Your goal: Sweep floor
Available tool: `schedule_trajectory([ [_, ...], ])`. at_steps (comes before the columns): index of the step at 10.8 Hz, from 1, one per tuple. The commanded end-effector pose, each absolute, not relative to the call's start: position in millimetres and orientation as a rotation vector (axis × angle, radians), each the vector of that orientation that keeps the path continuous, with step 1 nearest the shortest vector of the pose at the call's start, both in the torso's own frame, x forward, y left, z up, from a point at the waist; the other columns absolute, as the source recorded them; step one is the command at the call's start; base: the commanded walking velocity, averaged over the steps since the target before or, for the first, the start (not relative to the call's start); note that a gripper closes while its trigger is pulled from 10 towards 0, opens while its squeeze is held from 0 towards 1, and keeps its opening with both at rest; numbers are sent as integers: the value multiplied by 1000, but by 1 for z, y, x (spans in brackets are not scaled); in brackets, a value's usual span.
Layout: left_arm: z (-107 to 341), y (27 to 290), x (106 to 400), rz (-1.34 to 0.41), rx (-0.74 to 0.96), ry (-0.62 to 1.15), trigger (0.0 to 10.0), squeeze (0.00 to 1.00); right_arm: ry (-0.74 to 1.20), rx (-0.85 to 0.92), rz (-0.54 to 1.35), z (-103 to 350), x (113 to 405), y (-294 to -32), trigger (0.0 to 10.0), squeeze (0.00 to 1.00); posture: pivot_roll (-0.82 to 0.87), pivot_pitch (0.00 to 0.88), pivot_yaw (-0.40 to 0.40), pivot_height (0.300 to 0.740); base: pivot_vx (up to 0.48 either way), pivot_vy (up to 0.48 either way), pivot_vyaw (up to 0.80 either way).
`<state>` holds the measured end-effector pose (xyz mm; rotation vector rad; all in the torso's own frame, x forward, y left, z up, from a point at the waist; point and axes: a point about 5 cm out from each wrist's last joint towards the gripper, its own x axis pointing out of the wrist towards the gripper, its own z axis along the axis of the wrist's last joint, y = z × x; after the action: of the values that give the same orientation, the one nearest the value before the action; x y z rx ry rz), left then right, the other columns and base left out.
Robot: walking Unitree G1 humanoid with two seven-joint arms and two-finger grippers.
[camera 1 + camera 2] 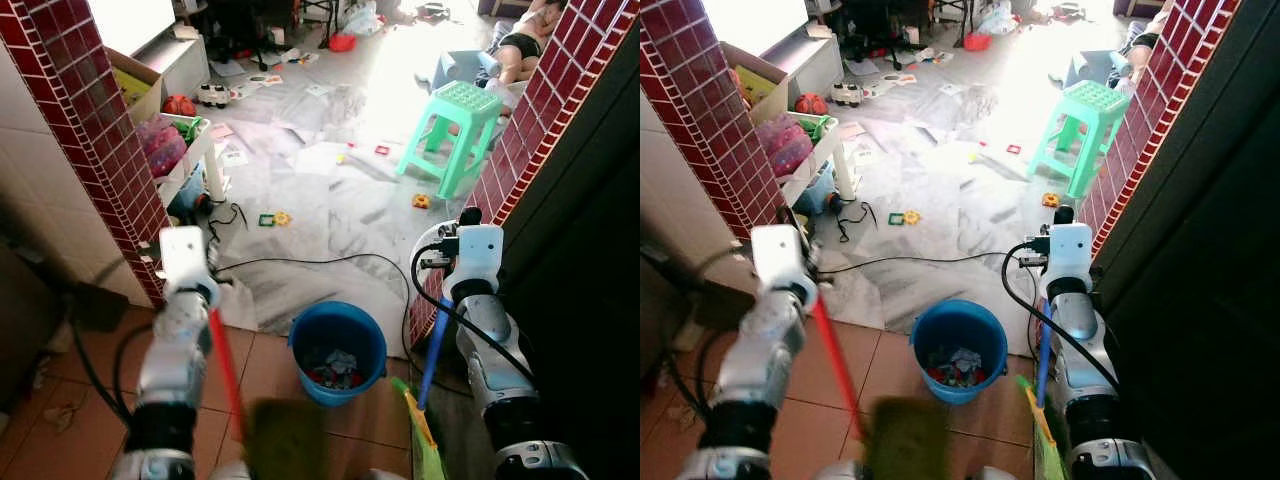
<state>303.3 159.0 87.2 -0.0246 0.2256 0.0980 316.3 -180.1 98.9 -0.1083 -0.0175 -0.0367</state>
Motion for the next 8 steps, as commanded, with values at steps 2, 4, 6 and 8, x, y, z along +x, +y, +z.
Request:
schedule_trajectory([
  [2, 95, 155, 297, 54, 1, 214, 10000, 0, -63, 25, -66, 118, 325, -176, 10000, 0, -66, 0, -18, 740, 0, 0, 0],
  [4, 99, 159, 286, 59, -23, 229, 10000, 0, -57, 26, -81, 118, 324, -177, 10000, 0, -33, 0, -50, 740, 0, 0, 0],
  [6, 108, 162, 277, 44, 5, 219, 10000, 0, -52, 25, -30, 121, 323, -156, 10000, 0, -18, 0, -52, 740, 0, 480, 0],
  [8, 125, 162, 270, 16, 25, 210, 10000, 0, -63, 106, -32, 135, 328, -142, 10000, 0, 15, 0, -16, 740, 0, 480, 0],
])
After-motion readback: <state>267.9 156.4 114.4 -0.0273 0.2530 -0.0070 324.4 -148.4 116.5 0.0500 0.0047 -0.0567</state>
